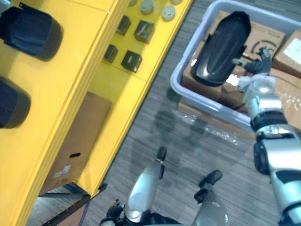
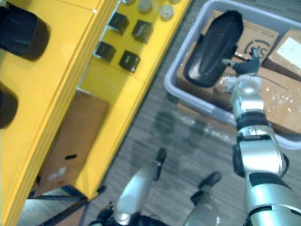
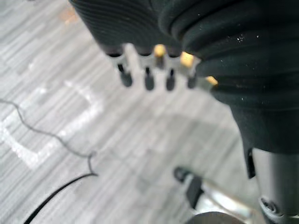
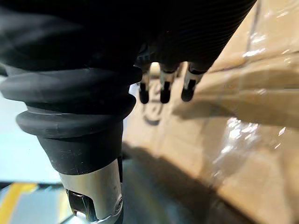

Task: Walk over and take plastic housings, then place them on the shelf

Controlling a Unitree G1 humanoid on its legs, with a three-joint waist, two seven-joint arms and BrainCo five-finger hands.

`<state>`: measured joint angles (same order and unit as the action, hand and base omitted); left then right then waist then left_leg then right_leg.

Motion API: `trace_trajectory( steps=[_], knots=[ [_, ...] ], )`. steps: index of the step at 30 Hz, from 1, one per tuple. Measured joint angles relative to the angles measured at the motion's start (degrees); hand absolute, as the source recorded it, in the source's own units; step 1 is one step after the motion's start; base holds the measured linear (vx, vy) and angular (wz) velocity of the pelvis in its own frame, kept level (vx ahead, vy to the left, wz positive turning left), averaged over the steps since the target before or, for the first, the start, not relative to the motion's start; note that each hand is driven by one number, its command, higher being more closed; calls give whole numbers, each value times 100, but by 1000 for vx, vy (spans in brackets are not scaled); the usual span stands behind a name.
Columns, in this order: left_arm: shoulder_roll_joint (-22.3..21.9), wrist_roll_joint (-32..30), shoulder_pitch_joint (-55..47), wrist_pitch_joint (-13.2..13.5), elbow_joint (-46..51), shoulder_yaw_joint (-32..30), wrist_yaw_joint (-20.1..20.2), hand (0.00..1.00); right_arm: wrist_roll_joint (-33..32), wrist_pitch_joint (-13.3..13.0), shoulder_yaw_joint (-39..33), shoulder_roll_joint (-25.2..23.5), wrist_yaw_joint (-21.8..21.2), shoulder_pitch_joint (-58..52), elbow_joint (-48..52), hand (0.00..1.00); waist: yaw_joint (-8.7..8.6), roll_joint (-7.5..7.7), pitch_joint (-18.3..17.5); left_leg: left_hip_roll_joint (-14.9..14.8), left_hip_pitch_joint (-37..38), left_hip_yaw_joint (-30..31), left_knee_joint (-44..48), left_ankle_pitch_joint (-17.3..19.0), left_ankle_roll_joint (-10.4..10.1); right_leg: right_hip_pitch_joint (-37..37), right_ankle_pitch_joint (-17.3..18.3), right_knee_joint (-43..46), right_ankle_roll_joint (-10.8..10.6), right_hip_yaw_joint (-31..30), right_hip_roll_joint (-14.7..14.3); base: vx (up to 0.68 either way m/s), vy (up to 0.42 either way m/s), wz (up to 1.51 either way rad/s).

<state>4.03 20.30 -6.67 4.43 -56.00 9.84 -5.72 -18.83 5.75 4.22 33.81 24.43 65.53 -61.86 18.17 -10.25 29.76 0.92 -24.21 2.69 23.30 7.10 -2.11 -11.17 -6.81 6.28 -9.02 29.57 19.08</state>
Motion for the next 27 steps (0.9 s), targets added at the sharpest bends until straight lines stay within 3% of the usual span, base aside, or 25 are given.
trace_trajectory(
  steps=[5, 6, 11, 21, 27],
  knots=[
    [-13, 29, 5, 50, -142, 172, 137, 0, 119, 290, 5, 68, 240, 123, -43, 0, 38, -96, -64, 13, -84, 56, 0, -34, -12, -125, 98, 179, 16, 26, 42, -43, -1, 5],
    [-13, 168, 16, 48, -147, 218, 160, 0, 142, 330, 7, 160, 297, 127, -74, 100, 90, -107, -72, 31, -107, 60, -30, -65, -18, -205, 154, 286, 8, 24, 89, -48, 0, 8],
    [-16, 212, 54, 48, -176, 275, 206, 0, 155, 600, 74, 360, 209, 236, -229, 100, 194, -163, -110, 63, -129, 110, -81, -120, -22, -279, 222, 441, 36, 38, 172, -44, -4, 6],
    [-46, 241, 208, 56, -357, 458, 289, 0, 404, 1534, 276, 733, -226, 309, -509, 100, 340, -418, -289, 76, -239, 144, -82, -132, -11, -384, 278, 515, 54, 82, 192, -14, -2, 1],
    [-50, 409, 210, 191, -351, 502, 378, 0, 963, 1705, 277, 817, -205, 351, -620, 100, 435, -435, -301, 76, -289, 196, -68, -133, -15, -391, 302, 536, 27, 165, 198, -8, -16, 6]
  ],
)
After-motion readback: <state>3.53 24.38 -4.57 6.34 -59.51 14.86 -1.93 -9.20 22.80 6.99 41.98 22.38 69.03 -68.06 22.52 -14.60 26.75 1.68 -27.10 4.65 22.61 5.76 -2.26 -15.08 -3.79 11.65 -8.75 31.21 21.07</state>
